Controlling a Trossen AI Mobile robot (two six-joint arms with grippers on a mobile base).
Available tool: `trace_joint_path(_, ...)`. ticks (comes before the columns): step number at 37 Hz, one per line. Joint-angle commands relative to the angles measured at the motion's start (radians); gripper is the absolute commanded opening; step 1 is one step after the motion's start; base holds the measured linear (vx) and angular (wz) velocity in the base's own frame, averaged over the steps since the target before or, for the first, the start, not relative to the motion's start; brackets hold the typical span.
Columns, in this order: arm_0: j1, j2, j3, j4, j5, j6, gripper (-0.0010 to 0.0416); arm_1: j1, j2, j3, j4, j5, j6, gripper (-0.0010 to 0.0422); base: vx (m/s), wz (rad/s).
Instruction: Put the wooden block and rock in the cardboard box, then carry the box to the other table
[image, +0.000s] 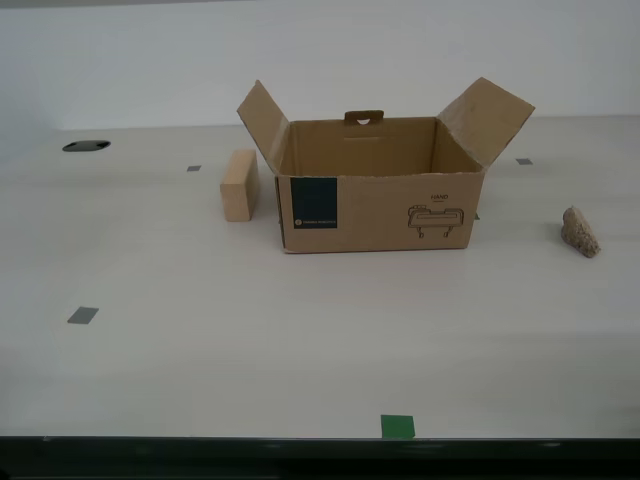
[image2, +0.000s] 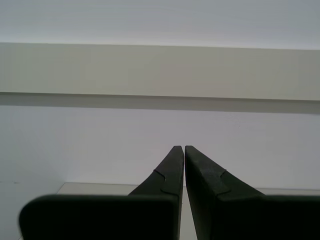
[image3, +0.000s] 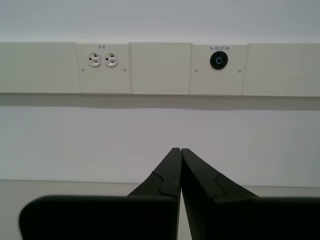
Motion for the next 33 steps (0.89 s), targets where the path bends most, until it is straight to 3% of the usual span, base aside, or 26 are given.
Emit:
trace_joint_path(1,0.001,0.0,0.001,0.002,0.0,0.0,0.0,0.0,0.0,0.001,0.006,0.003,-0.001,0.0,0.0,0.0)
trace_joint_path(33,0.001,0.0,0.001,0.002,0.0,0.0,0.0,0.0,0.0,0.001,0.006,0.003,-0.001,0.0,0.0,0.0)
